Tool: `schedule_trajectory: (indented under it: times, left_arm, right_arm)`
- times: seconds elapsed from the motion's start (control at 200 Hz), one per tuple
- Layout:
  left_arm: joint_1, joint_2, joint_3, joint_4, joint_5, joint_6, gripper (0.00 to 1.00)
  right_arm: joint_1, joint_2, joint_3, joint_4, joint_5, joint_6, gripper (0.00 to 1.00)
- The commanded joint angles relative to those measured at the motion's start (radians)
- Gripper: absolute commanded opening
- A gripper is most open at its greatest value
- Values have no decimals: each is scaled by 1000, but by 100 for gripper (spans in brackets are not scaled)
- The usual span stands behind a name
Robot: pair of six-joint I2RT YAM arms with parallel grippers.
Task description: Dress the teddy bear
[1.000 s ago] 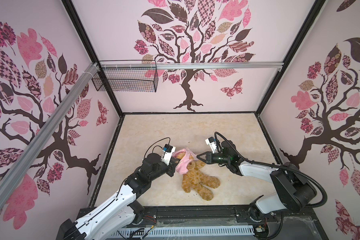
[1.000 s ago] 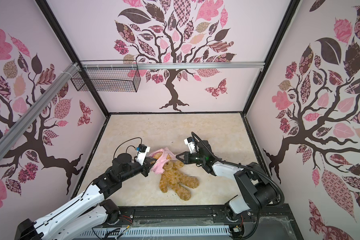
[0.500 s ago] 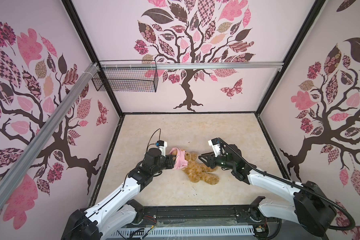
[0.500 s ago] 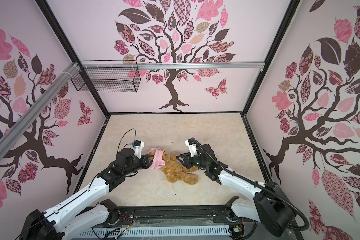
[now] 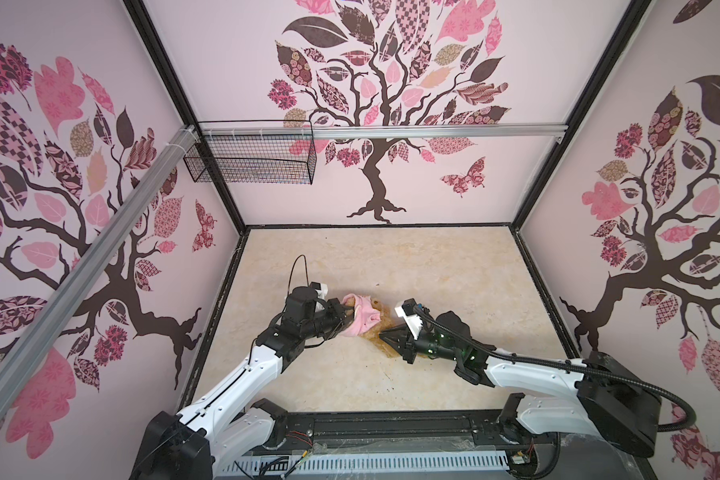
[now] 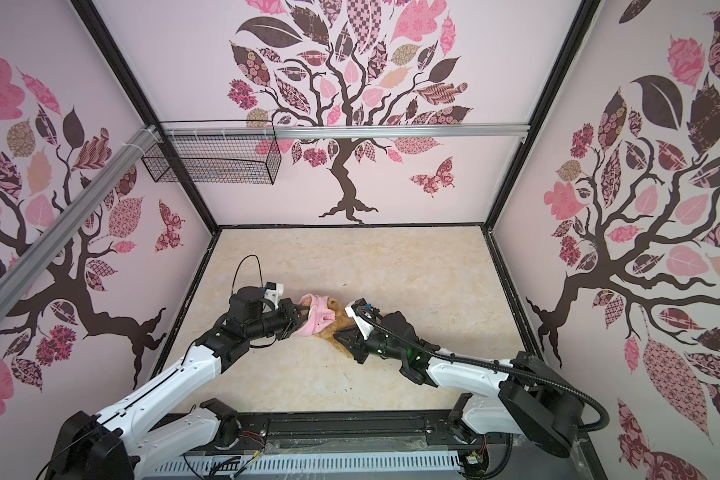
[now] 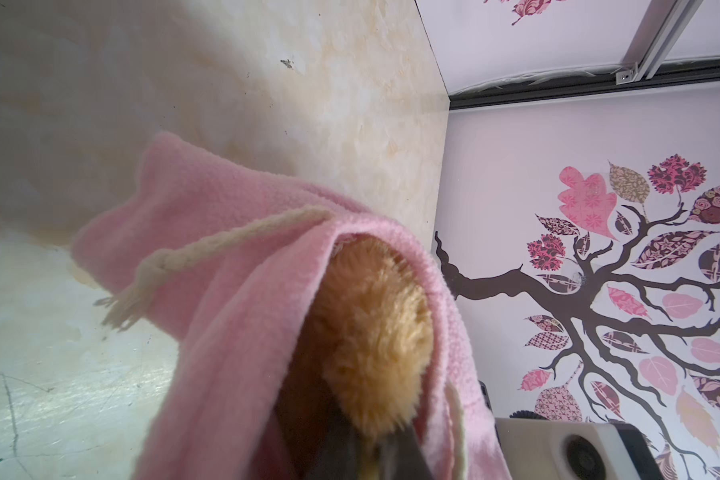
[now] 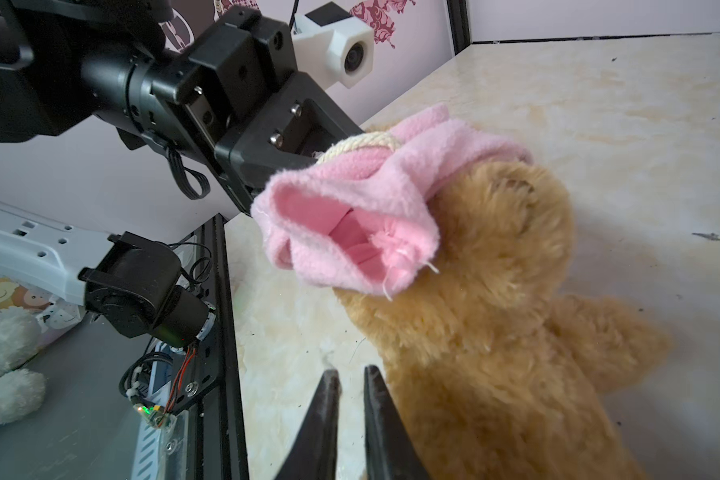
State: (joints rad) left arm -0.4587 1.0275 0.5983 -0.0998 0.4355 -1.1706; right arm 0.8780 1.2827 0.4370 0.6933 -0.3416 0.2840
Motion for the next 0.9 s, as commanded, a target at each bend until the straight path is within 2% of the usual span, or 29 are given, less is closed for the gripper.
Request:
schedule_trajectory:
  times: [0.0, 0.255, 0.515, 0.745, 0.895]
  left_arm:
    - [-8, -4, 52, 43, 32, -44, 0]
    - [-37, 6, 46, 56, 31, -57, 0]
    - [-65, 23, 47, 58, 29, -49, 0]
    - [-76, 33, 51, 58, 31, -38, 0]
    - [-83, 39, 54, 62, 34, -25, 0]
  right_arm:
    - [19, 62, 43, 93, 4, -9, 13]
    - [23, 154, 79, 192, -5, 28, 11]
    - [23, 169, 114, 217, 71, 35, 11]
    - [22, 170, 121, 223, 113, 89, 19]
    - [21, 191, 107, 291, 115, 161, 23]
